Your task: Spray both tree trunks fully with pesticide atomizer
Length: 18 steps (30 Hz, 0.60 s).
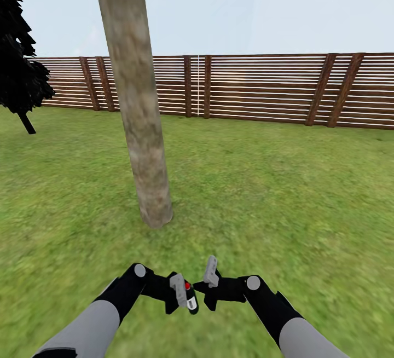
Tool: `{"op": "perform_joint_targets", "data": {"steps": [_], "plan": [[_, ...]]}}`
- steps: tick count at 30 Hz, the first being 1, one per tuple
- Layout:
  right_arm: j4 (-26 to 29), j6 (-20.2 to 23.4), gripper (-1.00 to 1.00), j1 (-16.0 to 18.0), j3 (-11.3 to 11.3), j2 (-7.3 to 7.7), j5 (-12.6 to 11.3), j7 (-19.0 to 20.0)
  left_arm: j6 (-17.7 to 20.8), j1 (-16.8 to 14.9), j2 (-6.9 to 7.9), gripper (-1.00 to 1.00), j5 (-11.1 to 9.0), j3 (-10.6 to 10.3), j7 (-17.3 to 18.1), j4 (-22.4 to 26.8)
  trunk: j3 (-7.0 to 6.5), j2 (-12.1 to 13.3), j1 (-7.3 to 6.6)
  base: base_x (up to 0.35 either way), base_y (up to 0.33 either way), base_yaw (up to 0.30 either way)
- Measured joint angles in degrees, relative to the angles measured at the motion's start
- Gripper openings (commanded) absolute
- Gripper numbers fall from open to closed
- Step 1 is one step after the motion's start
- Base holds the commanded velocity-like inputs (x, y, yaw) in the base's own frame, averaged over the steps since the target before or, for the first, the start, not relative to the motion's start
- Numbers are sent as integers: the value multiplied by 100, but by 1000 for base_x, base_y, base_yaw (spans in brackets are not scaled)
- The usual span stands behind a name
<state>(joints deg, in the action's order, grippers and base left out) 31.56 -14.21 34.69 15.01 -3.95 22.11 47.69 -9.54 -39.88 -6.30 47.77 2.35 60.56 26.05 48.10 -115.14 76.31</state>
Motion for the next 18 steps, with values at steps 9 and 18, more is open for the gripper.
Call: {"op": "perform_joint_targets", "data": {"steps": [9, 18], "plan": [[3, -3, -100, 0, 0, 0, 0, 0, -16, 25, -72, -100, -7, 2, 8, -7, 0, 0, 0, 0, 0, 0], [3, -4, -100, 0, 0, 0, 0, 2, -31, 45, 70, -100, 45, 10, 0, -12, 0, 0, 0, 0, 0, 0]]}}
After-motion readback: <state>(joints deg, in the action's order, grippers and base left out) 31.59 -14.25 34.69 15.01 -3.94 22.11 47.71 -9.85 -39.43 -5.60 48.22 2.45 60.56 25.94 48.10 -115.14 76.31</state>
